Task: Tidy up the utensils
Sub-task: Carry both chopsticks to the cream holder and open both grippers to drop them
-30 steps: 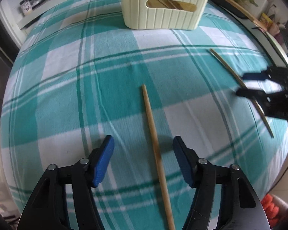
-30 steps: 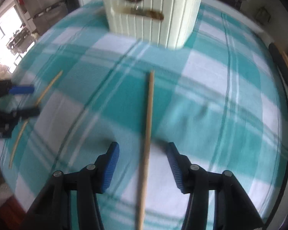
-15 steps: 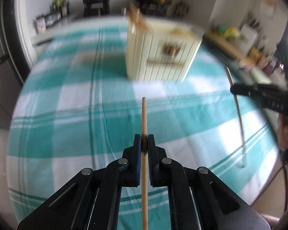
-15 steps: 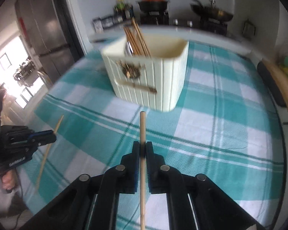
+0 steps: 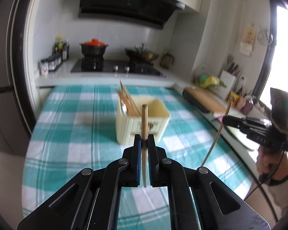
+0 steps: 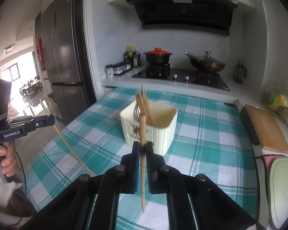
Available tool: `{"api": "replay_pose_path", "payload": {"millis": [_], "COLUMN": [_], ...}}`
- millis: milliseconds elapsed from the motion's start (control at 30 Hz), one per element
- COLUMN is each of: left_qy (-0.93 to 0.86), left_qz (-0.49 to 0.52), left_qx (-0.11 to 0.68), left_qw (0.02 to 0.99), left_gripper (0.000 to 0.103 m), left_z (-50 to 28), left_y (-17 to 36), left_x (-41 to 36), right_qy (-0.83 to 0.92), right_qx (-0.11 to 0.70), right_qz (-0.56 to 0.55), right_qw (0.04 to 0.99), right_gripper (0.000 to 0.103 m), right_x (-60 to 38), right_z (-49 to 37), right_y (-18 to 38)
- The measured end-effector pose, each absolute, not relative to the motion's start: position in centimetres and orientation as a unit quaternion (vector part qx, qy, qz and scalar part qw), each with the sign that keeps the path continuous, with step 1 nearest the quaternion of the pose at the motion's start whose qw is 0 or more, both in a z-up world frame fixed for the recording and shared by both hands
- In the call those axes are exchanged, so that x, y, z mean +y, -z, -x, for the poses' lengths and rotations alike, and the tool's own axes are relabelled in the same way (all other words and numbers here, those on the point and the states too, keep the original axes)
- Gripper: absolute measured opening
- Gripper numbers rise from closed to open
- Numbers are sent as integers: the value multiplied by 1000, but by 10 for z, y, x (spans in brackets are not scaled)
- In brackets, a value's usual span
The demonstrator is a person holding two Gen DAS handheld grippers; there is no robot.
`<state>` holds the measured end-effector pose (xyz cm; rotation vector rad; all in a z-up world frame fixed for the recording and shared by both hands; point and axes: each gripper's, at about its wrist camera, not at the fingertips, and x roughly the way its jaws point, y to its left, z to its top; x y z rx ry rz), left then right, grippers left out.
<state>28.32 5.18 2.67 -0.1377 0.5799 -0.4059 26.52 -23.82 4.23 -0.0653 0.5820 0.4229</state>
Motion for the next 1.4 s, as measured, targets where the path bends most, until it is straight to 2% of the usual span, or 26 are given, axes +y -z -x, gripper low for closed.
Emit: {"api": "replay_pose_path", "payload": {"millis": [267, 433, 533, 700, 867, 967, 1033, 1067, 1100, 1133, 1167, 1200, 1300, 1333, 1400], "left_qy": [163, 126, 122, 120, 121, 123, 119, 119, 120, 118, 113, 110, 93, 84, 64], "left_qz": [98, 81, 67, 58, 60, 46, 36, 33, 32, 31, 27, 23, -3, -13, -38], "left_qx": [204, 158, 176, 257, 338, 362, 364, 358, 348, 337, 315, 302, 256, 241, 209], "left_qw": [960, 976, 974, 957, 931, 923, 923, 926, 929, 933, 942, 947, 962, 967, 975], "left_gripper": [4, 4, 4, 4, 4, 5, 14, 31, 53, 63, 77, 86, 101, 102, 103], "left_z": [-338, -382, -419, -471, -504, -513, -509, -504, -497, -493, -479, -472, -434, -419, -382], "left_y": [-113, -133, -116, -61, -6, 14, 14, 12, 9, 3, -6, -12, -36, -44, -57], "left_x": [57, 40, 25, 13, 14, 11, 8, 10, 13, 15, 20, 23, 31, 32, 32], "right_qy": [-200, -182, -173, -167, -176, -187, -199, -201, -202, -200, -191, -180, -168, -164, -160], "right_qx": [210, 150, 134, 175, 297, 341, 353, 361, 362, 357, 343, 326, 291, 280, 250], "right_qz": [34, 45, 39, 43, 20, 4, -11, -27, -37, -47, -51, -48, -43, -41, -34], "right_qw": [957, 971, 975, 969, 938, 921, 914, 910, 909, 911, 919, 927, 941, 945, 954], "right_gripper": [6, 6, 6, 6, 6, 8, 10, 13, 19, 37, 52, 53, 54, 55, 65], "right_x": [-229, -213, -208, -201, -200, -200, -201, -203, -205, -208, -214, -218, -230, -234, -240], "right_z": [-317, -357, -382, -430, -483, -500, -505, -507, -508, -504, -495, -486, -460, -450, -422], "right_y": [-118, -143, -137, -94, -28, -1, 9, 11, 11, 8, 2, -6, -30, -39, -58]}}
